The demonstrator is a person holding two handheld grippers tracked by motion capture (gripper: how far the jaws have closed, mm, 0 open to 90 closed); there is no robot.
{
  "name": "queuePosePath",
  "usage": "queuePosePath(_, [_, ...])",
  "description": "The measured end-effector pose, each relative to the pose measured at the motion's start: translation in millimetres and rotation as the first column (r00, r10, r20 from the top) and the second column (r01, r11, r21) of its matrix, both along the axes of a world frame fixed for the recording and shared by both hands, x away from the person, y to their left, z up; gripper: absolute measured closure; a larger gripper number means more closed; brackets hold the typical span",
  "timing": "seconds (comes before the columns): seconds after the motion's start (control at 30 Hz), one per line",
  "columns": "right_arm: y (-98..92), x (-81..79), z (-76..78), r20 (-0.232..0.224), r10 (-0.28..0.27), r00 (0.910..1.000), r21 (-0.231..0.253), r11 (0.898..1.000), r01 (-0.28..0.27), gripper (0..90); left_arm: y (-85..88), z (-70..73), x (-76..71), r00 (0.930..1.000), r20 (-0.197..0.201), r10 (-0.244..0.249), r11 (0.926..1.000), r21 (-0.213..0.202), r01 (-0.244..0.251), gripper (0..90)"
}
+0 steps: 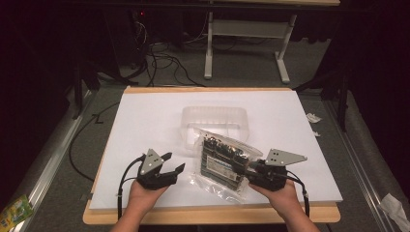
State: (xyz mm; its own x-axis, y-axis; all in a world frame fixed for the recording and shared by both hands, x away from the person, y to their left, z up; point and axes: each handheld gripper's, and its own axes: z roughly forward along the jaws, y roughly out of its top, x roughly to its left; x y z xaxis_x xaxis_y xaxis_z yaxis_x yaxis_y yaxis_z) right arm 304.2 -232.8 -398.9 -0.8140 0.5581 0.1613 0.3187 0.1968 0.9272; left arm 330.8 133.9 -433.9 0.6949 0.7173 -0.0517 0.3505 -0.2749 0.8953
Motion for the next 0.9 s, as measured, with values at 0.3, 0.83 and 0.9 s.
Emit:
queuePosePath(0.3, [-7.8,-6.5,17.5,0.052,-0.026,0.9983,0.039,0.999,0.024,75.9,33.1,-3.6,-20.1,0.9985,-0.022,0.050,0.9987,0.014,-0.050,30.8])
queuePosePath(0.83, [-46.0,-7.2,47.3,0.151,-0.212,0.9655,0.117,0.974,0.196,75.8,40.2,-2.8,-20.8,0.9974,-0.010,0.071,0.9967,0.040,-0.071,25.8])
queuePosePath(0.9, [-48.4,-6.3,48.8,0.165,-0.232,0.9586,0.117,0.970,0.215,75.9,40.4,-3.0,-20.1,0.9973,-0.004,0.073,0.9967,0.037,-0.073,25.8])
